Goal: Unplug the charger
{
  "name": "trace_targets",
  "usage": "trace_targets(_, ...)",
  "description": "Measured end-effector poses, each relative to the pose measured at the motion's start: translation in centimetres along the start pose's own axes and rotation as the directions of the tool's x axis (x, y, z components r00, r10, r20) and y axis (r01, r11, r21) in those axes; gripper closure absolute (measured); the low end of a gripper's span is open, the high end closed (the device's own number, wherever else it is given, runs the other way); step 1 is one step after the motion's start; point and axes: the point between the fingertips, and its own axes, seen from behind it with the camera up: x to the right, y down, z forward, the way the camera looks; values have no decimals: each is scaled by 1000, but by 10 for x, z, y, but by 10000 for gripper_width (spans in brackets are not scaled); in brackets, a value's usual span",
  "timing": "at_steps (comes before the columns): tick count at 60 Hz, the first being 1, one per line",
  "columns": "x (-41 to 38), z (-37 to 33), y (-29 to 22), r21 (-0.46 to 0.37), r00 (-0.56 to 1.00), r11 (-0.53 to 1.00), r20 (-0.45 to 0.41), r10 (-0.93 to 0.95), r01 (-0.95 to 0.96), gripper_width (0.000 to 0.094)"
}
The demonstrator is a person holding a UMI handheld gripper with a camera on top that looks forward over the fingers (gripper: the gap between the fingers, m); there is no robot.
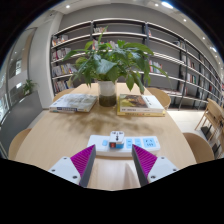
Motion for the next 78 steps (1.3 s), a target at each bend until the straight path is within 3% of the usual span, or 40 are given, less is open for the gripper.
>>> trace_targets(7,8,30,-20,15,999,1000,-21,25,-25,335)
trace_targets(12,17,44,-20,3,998,1000,-58,24,-24,548)
trace_targets(14,15,46,-21,10,998,1000,-61,27,-27,555)
trace_targets(15,11,46,-20,10,998,1000,-53,28,-28,673)
trace_targets(32,16,44,-17,-22,989,995,-117,95,-98,799)
trace_targets(38,14,38,-21,-123,991,986,-87,99,-110,820)
trace_targets(39,16,38,-35,-87,989,988,-80,124,-131,822)
trace_targets(42,41,2,-125,138,983,979,-80,162,-150,825)
trace_targets(45,63,-45,-199,282,987,955,-106,123,-89,826)
trace_targets(48,85,-81,-234,361,987,931,-117,108,-59,827)
trace_targets(51,118,-99,-249,389,985,920,-129,116,-57,826)
trace_targets(57,171,-104,-223,320,978,944,-154,140,-85,827)
trace_targets(69,214,-53,-41,31,971,985,-168,171,-168,821)
trace_targets(78,215,-49,27,-113,974,976,-155,167,-186,808)
